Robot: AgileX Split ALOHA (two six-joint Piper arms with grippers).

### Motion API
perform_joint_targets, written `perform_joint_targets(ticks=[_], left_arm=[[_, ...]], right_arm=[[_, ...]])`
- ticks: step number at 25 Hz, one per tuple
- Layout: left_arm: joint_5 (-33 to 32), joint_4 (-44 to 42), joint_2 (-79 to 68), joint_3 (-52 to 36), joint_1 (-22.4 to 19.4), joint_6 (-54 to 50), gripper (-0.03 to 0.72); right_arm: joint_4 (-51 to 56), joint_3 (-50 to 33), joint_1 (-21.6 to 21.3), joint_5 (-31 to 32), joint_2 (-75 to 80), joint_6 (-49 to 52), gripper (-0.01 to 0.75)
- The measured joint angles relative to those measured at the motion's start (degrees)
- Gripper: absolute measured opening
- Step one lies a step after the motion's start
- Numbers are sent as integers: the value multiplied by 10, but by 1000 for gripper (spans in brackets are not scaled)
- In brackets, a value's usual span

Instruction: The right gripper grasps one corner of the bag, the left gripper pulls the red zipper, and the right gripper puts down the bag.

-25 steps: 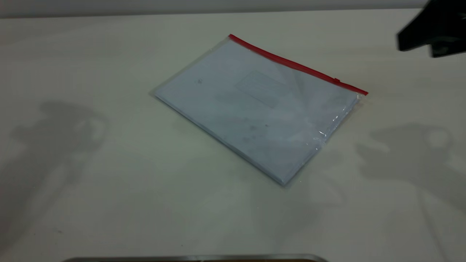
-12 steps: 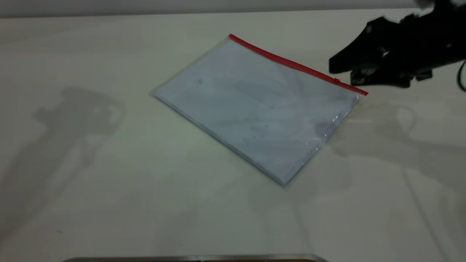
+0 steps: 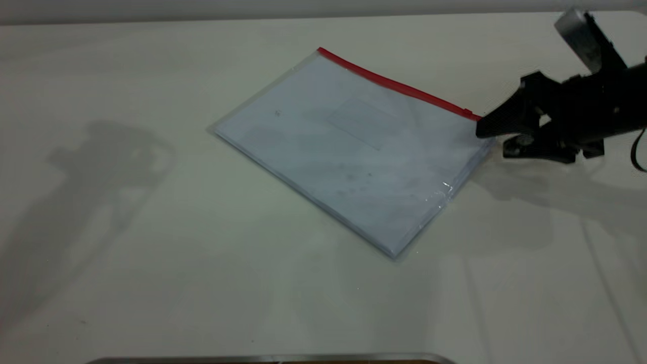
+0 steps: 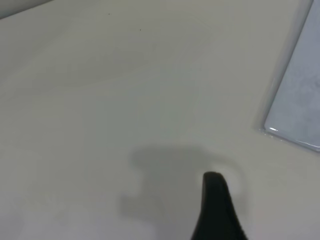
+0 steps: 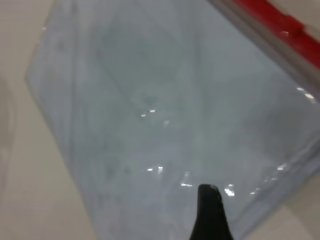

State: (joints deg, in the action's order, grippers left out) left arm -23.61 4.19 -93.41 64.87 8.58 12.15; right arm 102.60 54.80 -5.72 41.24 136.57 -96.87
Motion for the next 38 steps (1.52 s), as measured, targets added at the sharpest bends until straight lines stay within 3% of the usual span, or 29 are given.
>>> perform_joint_targets(ticks=[11, 22, 26, 33, 38], left_arm=[[4, 11, 0, 0, 0, 0, 578], [9, 11, 0, 0, 0, 1, 578], [15, 11, 0, 0, 0, 1, 578], [15, 11, 0, 0, 0, 1, 578], [-26, 11, -1, 6, 0, 2, 578]], right_arm=[[2, 92, -9, 45, 91, 0, 589], [3, 105, -9, 111, 118, -24, 562], [3, 111, -9, 111, 118, -26, 430], [-13, 129, -9, 116, 118, -26, 43], [-88, 173, -9, 134, 117, -17, 33]])
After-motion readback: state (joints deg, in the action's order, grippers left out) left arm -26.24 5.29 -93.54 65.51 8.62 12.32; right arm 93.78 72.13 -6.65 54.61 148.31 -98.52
